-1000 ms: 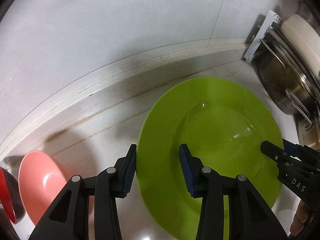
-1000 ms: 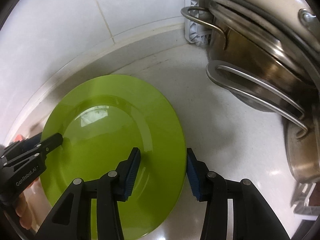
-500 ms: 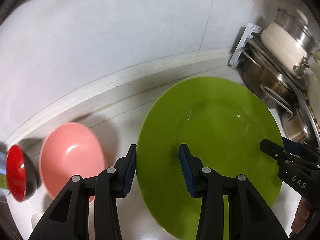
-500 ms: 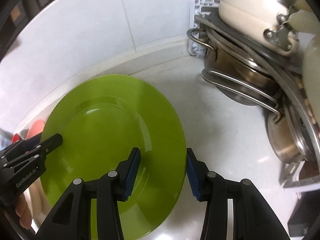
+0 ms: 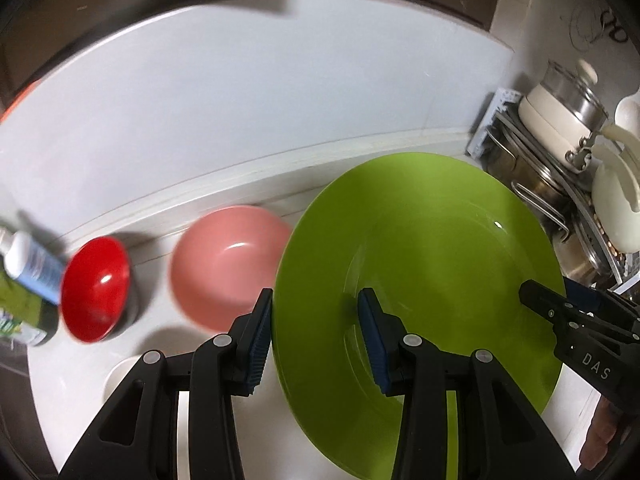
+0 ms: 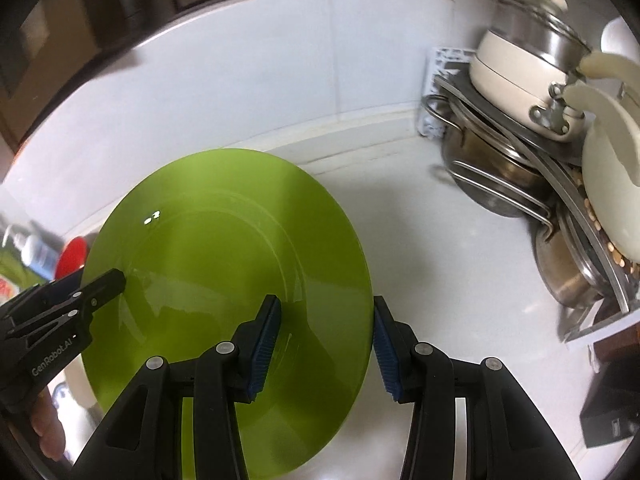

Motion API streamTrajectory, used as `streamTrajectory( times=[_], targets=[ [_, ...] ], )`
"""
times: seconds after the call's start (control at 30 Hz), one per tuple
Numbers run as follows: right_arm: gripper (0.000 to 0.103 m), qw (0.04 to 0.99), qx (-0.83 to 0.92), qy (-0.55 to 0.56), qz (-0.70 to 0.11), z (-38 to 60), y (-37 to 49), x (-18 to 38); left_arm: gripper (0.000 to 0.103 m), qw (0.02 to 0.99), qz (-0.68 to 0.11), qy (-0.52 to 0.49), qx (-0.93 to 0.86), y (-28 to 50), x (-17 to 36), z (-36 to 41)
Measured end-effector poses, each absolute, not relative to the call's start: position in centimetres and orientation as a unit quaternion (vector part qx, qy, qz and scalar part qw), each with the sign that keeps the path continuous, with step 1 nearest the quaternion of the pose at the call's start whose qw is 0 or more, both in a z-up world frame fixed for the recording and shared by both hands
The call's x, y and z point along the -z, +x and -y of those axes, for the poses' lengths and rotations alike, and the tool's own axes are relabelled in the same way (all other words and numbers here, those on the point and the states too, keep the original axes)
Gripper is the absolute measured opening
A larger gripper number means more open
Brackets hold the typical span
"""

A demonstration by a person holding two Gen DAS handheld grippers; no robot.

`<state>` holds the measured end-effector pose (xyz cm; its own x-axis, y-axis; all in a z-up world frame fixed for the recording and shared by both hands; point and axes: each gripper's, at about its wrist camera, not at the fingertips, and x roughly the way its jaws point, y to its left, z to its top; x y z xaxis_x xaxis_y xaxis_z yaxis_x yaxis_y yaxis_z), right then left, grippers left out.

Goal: Organize plates and bowls
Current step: 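Lift the lime-green plate with both grippers and carry it to the stacked plates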

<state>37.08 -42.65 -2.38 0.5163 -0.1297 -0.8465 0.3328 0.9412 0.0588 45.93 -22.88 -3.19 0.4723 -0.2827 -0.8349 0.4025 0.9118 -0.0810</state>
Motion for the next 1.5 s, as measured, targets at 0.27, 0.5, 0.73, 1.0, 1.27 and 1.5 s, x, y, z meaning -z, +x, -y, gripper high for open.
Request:
streamTrajectory(
  times=[0.27, 0.5, 0.73, 1.0, 1.27, 1.5],
  targets=[
    [0.046, 0.874, 0.105, 0.087, -0.466, 37.2, 35.9, 1.6, 0.041, 0.866, -0.468, 0.038, 0.169, 43.3, 1.9, 16.7],
    [0.046, 0.880, 0.075, 0.068, -0.464, 31.4, 35.2, 1.0, 0.041, 0.875, -0.465, 0.013, 0.138, 41.4, 1.4, 11.1],
    [0.046, 0.882, 0.038, 0.060, -0.465, 27.0, 35.1, 1.0, 0.041, 0.884, -0.456, -0.010, 0.103, 39.3, 0.8, 5.2],
    [0.046, 0.887, 0.008, 0.043, -0.459, 21.7, 34.6, 0.5, 0.041, 0.891, -0.447, -0.037, 0.073, 37.0, 0.1, -0.2],
    [0.046, 0.885, -0.031, 0.030, -0.463, 16.7, 34.1, 1.0, 0.041, 0.893, -0.446, -0.052, 0.035, 34.8, 0.2, -5.5],
    [0.046, 0.881, -0.067, 0.009, -0.467, 12.4, 33.8, 1.8, 0.041, 0.889, -0.452, -0.071, 0.000, 32.7, 0.9, -9.8]
  ],
)
